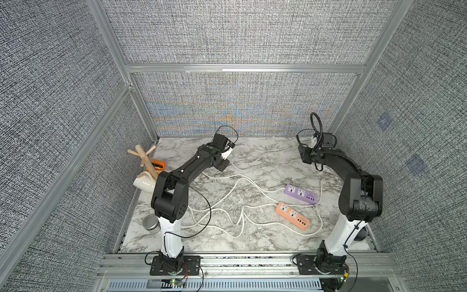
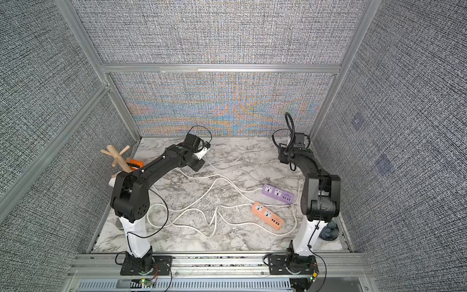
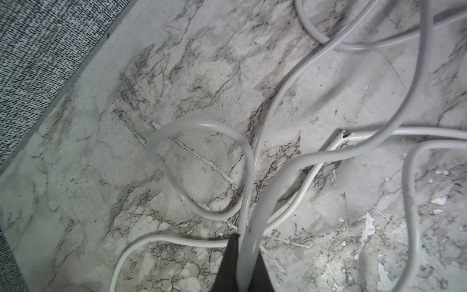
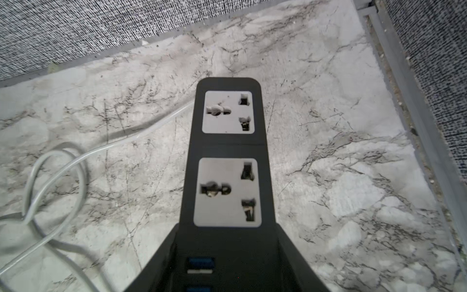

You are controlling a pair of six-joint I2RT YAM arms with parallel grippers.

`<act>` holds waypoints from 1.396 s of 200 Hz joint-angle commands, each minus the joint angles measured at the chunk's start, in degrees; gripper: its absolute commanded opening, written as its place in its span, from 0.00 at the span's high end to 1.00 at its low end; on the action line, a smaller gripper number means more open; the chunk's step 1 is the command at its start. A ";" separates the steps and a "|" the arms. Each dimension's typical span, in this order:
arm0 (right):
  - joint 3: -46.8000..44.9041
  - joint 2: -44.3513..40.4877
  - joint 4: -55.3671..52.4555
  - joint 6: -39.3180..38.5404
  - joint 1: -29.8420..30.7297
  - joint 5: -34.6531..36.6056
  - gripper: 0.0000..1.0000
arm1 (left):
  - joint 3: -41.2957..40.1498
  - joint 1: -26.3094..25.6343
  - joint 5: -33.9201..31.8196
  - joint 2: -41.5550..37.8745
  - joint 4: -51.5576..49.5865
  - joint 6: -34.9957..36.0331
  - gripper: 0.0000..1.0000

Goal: Unwrap the cord wrapped around the power strip
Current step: Place the power strip at the center of the board.

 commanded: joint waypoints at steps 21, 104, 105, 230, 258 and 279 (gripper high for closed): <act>1.82 5.23 6.04 1.88 0.31 0.42 1.00 | -2.80 -0.01 5.87 -1.88 3.53 -2.20 1.00; 10.24 12.96 -1.25 3.24 1.15 -1.06 0.78 | -4.84 -0.15 4.56 -2.49 4.64 -3.12 0.98; 10.29 12.97 -1.28 3.24 1.20 -1.06 0.77 | -4.87 -0.15 4.39 -2.50 4.69 -3.16 0.98; 2.99 1.47 -5.80 2.77 2.09 0.14 0.21 | -4.76 -0.15 4.19 -2.14 6.00 -5.51 0.96; -9.00 -7.53 -5.40 6.89 4.70 -0.82 0.26 | -4.92 -0.18 5.46 -2.34 6.74 -6.66 0.96; -14.71 -11.34 -4.94 9.57 8.29 -0.23 0.28 | -4.98 -0.24 5.34 -2.25 7.33 -7.15 0.96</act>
